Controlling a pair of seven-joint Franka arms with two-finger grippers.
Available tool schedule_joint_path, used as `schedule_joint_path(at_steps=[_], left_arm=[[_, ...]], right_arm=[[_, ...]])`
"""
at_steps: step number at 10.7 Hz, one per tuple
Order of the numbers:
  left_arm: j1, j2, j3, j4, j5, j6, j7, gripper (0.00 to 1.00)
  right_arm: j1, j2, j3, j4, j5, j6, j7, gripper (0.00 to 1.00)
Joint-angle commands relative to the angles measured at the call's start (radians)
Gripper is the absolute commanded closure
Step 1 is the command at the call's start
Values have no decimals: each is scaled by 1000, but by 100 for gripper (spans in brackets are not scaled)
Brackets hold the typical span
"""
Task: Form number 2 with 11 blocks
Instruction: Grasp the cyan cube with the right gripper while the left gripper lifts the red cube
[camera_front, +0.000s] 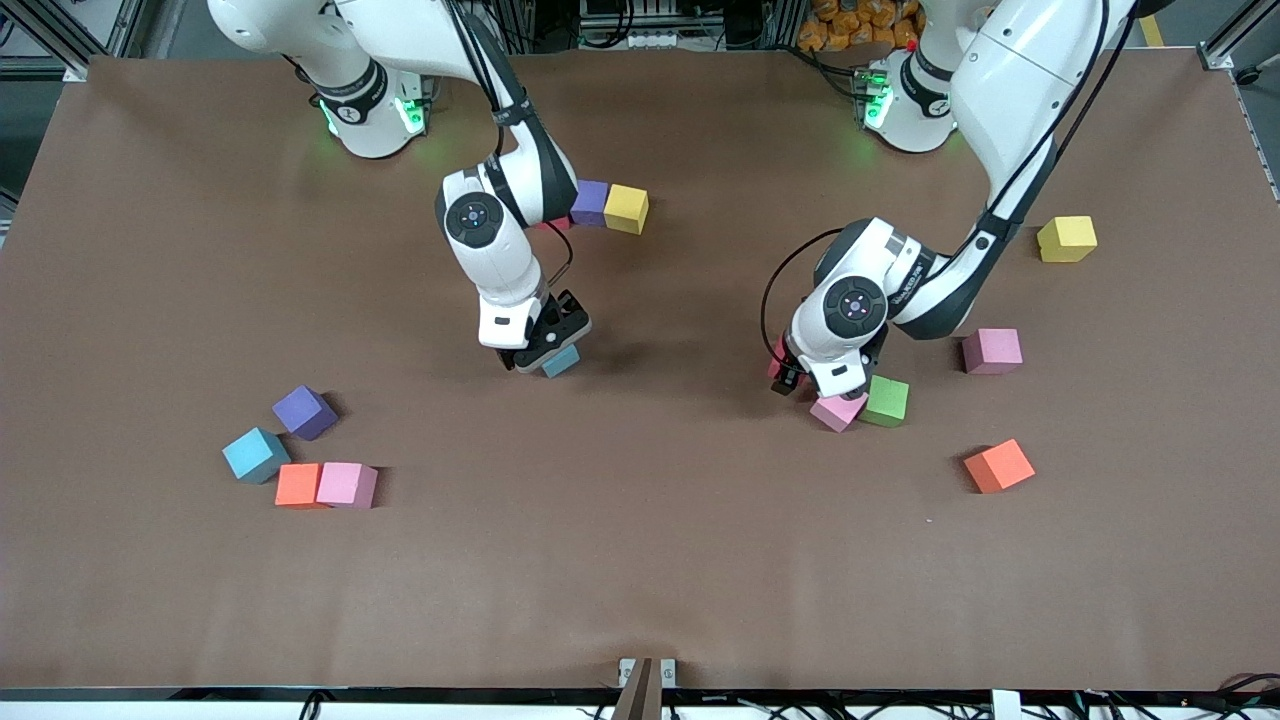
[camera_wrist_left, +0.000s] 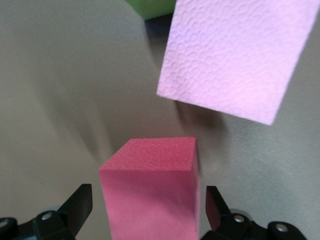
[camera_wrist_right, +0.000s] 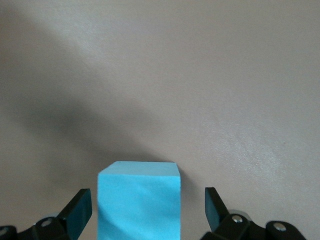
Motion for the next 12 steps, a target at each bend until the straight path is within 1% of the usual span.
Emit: schedule_joint_path(at_steps=[1, 3, 4, 5, 6, 7, 8, 10, 11, 12], left_arm=[[-2, -10, 0, -32, 38, 46, -29, 0], [-2, -10, 0, -37, 38, 55, -26, 0], [-2, -1, 0, -37, 38, 54, -18, 4], [-2, 1, 0, -37, 38, 54, -12, 19], [-2, 1, 0, -37, 38, 54, -10, 24], [-2, -1, 0, -35, 38, 52, -10, 25], [-2, 1, -1, -32, 38, 50, -7, 29], [-7, -1, -3, -25, 44, 47, -7, 29], [-11, -2, -4, -22, 45, 46, -1, 32], [-13, -7, -7, -23, 45, 44, 45, 39]], right_arm=[[-3, 8, 26, -43, 26, 76, -2, 0], [-4, 8, 27, -41, 73, 68, 0, 0], [-4, 6, 27, -38, 78, 64, -3, 31], [-4, 6, 27, -37, 79, 48, -1, 70], [-4, -3, 27, -35, 81, 19, 8, 90], [-6, -11, 27, -35, 81, 1, 40, 96], [5, -18, 27, -35, 81, -1, 99, 100], [83, -32, 17, -34, 79, -5, 262, 100], [103, -47, 10, -35, 79, -27, 334, 100], [134, -61, -2, -35, 79, -56, 410, 100]])
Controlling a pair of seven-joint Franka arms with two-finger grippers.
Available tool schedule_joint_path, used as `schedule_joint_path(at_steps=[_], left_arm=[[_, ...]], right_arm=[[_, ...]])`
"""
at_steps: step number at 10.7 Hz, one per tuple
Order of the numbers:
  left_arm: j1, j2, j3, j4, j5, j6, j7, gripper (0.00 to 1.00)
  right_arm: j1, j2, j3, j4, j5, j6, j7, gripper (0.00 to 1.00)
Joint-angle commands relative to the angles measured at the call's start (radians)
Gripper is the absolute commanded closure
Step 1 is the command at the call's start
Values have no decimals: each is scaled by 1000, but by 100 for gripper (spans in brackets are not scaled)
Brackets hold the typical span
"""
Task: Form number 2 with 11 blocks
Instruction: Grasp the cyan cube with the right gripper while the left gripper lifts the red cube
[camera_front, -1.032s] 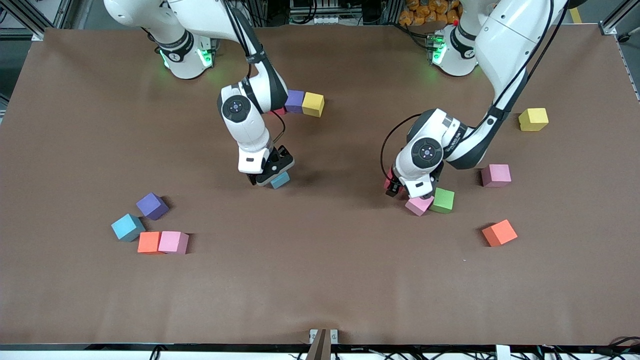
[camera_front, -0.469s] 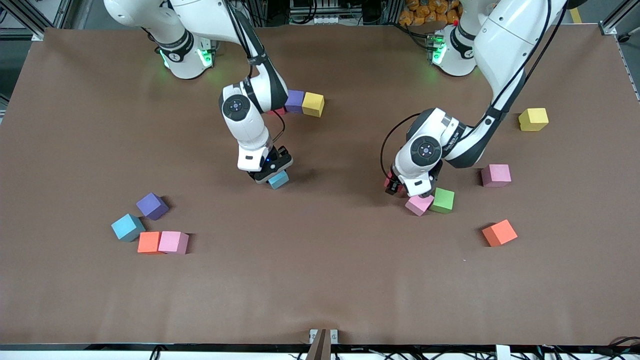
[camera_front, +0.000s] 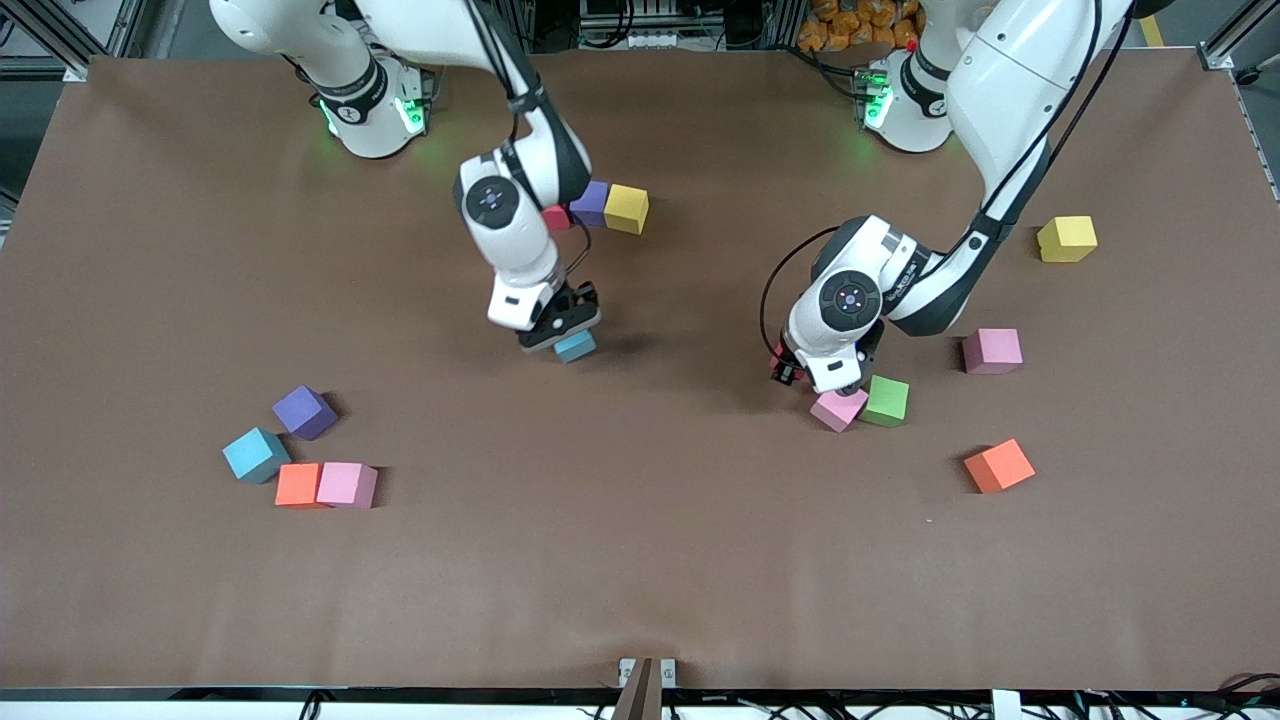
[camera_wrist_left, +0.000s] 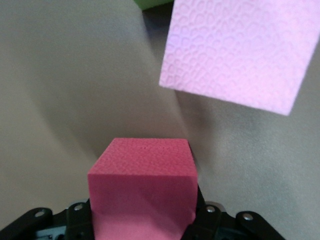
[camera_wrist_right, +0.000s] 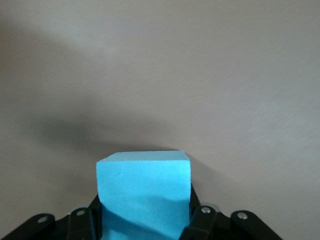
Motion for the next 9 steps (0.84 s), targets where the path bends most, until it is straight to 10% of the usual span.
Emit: schedule_joint_path(at_steps=[1, 9], left_arm=[[-8, -12, -3, 3, 26, -1, 74, 40], [-11, -14, -3, 31, 26, -7, 444, 44]], right_arm=[[95, -63, -55, -19, 19, -72, 162, 100], [612, -81, -369, -132, 17, -83, 539, 100]])
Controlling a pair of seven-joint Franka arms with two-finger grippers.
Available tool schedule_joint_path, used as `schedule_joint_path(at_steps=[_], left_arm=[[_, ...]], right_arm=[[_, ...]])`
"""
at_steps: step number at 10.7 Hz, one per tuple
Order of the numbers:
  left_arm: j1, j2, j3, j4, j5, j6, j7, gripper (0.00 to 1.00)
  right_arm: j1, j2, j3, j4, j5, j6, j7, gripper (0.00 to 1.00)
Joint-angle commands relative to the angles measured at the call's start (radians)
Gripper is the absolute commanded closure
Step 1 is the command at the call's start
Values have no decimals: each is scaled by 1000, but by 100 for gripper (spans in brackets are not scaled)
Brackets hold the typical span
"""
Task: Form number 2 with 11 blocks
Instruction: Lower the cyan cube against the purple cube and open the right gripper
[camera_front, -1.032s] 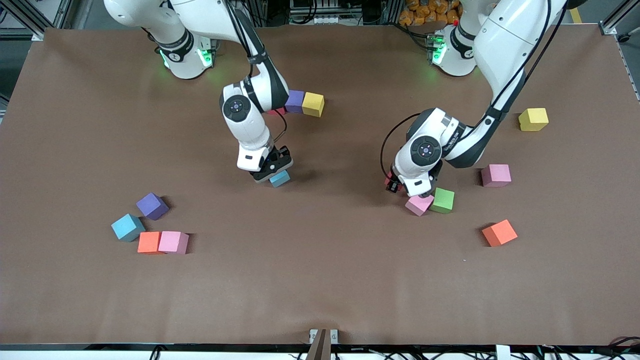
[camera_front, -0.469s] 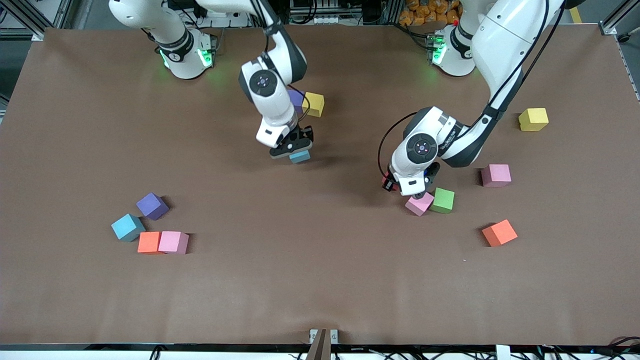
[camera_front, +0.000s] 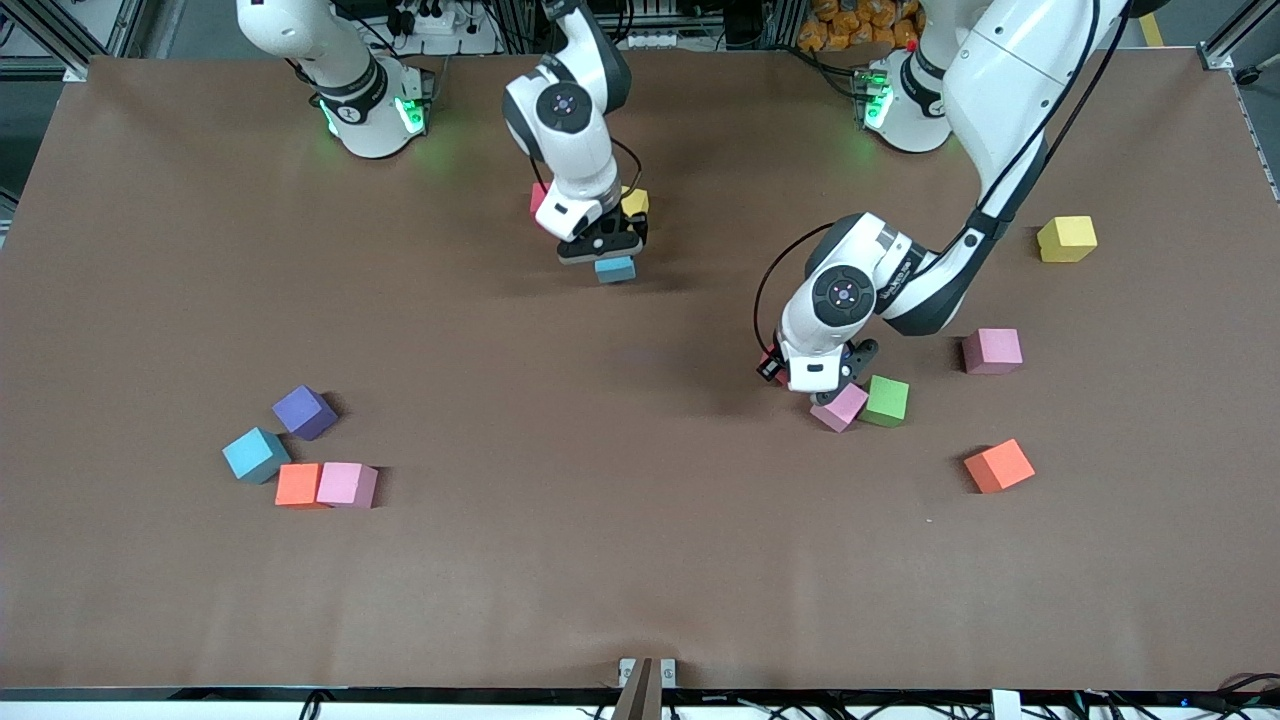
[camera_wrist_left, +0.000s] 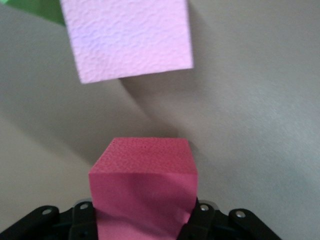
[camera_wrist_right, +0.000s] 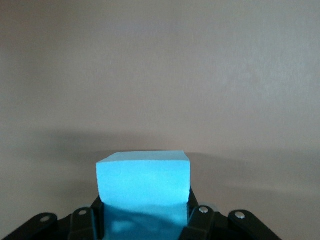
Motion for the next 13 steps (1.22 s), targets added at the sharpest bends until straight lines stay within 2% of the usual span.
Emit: schedule_joint_path(at_steps=[1, 5, 13], left_arm=[[-3, -11, 4, 5, 20, -7, 109, 44], [-3, -11, 1, 7, 148, -34, 148, 45], [-5, -11, 1, 5, 151, -51, 165, 44]], right_arm=[[157, -16, -136, -58, 17, 16, 34, 100], [192, 44, -135, -62, 17, 83, 165, 100], [239, 93, -132, -62, 18, 114, 249, 100]])
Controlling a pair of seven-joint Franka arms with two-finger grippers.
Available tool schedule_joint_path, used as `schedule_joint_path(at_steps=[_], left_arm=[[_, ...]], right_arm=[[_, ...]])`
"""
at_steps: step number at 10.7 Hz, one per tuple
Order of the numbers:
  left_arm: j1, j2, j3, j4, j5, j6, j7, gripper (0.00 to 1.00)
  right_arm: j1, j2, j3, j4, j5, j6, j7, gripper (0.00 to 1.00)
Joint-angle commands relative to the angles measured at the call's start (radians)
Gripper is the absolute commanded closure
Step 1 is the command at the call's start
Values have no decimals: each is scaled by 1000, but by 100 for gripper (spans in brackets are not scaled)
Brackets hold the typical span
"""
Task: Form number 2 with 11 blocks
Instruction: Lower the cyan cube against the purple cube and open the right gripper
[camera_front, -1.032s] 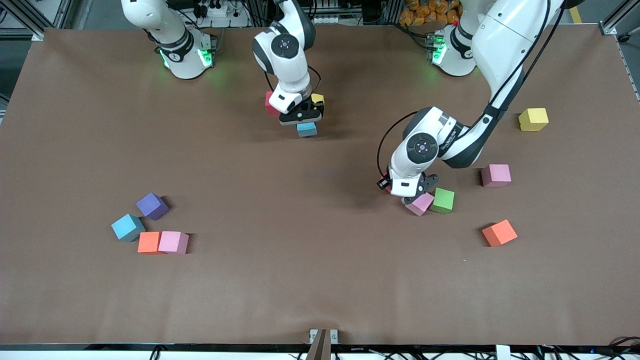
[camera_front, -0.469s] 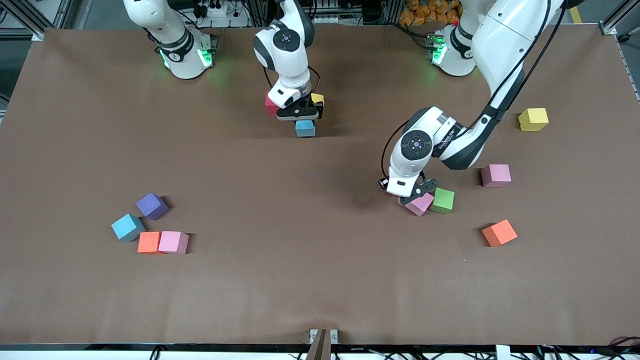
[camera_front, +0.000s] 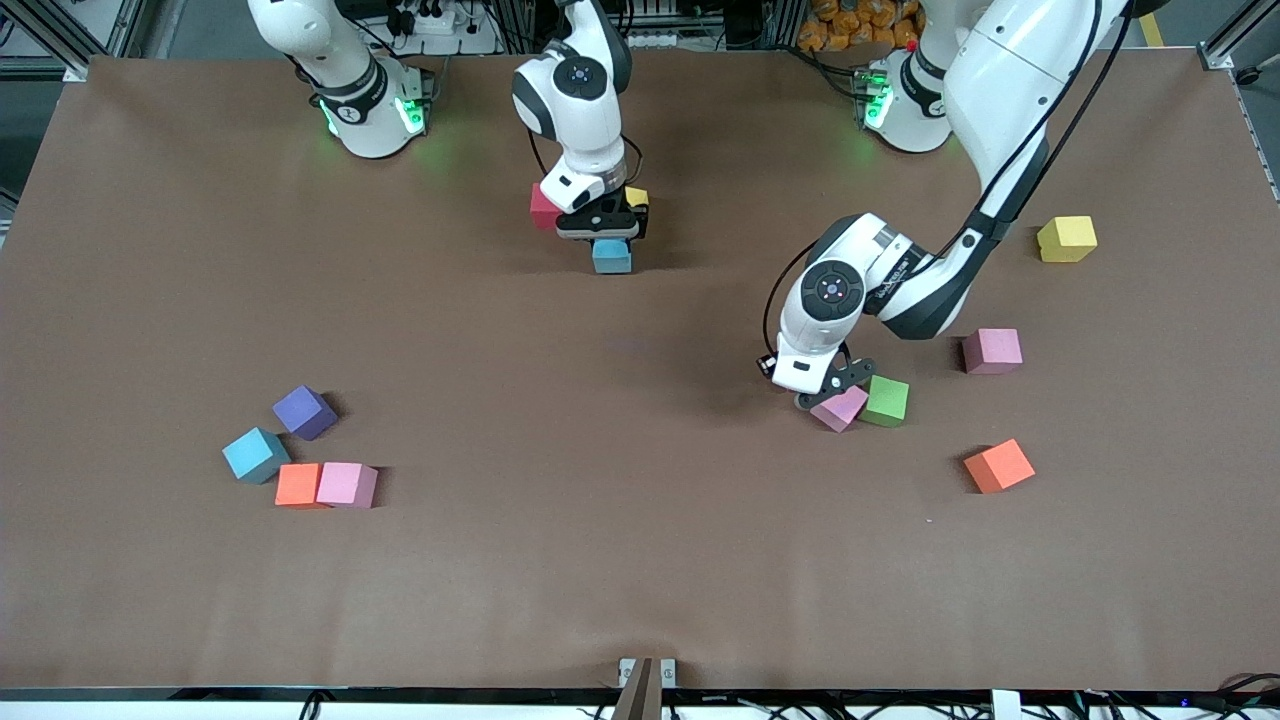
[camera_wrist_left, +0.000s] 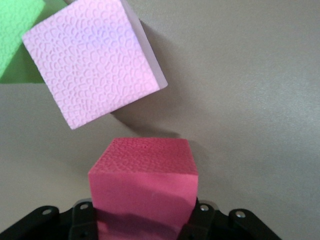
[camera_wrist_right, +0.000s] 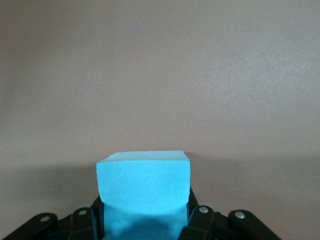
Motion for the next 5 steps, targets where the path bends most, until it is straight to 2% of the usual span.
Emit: schedule_joint_path(at_steps=[1, 5], left_arm=[[-4, -11, -1, 0, 21, -24, 20, 44], [-4, -6, 1, 0, 19, -24, 27, 44]], right_arm=[[45, 35, -14, -7, 19, 31, 50, 100], [65, 53, -4, -8, 19, 39, 73, 100]])
